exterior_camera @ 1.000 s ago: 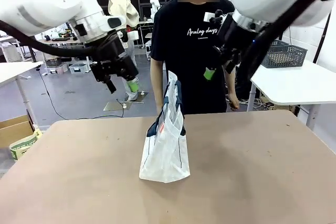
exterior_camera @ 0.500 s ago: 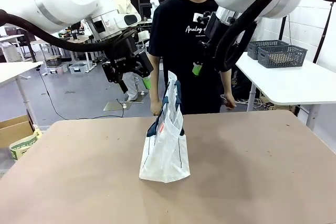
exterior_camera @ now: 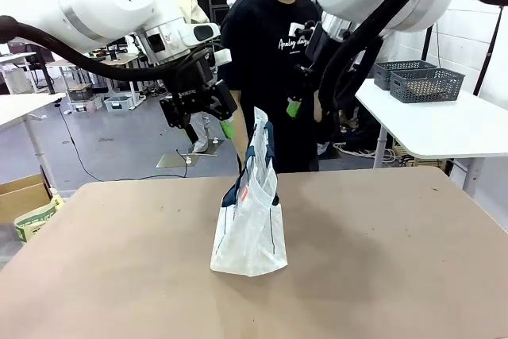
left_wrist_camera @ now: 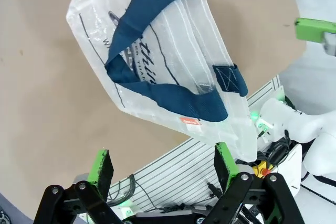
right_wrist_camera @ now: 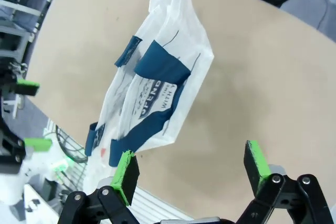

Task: Transfer purchased items from the store into the shopping bag.
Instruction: Open the Reusable shopping bag in the center of the table.

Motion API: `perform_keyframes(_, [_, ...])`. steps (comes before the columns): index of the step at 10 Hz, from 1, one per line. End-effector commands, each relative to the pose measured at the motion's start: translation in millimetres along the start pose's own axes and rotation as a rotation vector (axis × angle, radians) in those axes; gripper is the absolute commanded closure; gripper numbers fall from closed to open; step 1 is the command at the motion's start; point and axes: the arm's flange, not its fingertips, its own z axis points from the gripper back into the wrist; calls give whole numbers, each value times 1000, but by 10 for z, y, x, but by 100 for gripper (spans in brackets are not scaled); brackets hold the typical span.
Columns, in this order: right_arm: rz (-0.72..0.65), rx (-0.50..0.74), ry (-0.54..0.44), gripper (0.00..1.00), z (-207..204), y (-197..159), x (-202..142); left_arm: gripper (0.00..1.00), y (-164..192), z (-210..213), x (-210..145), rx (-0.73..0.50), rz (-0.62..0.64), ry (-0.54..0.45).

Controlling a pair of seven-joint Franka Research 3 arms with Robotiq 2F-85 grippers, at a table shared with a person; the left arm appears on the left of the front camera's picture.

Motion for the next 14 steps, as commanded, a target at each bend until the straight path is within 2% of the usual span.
perform_keyframes(1, [-86,48,-14,0,-110,3,118,0,-140,36,-8,9,95,-23])
perform_keyframes(7, [-135,133,19,0,-445,19,466,0,-309,-186,-124,-3,103,10])
perform_keyframes(9, [-120,107,22,0,-445,0,395,0,-260,-244,-91,2,147,14])
perform_keyframes(10, [-120,107,22,0,-445,0,395,0,-286,-175,-93,-2,81,31])
perform_keyframes(14, [-143,148,47,0,-551,47,438,0,-345,-264,-62,-24,89,38])
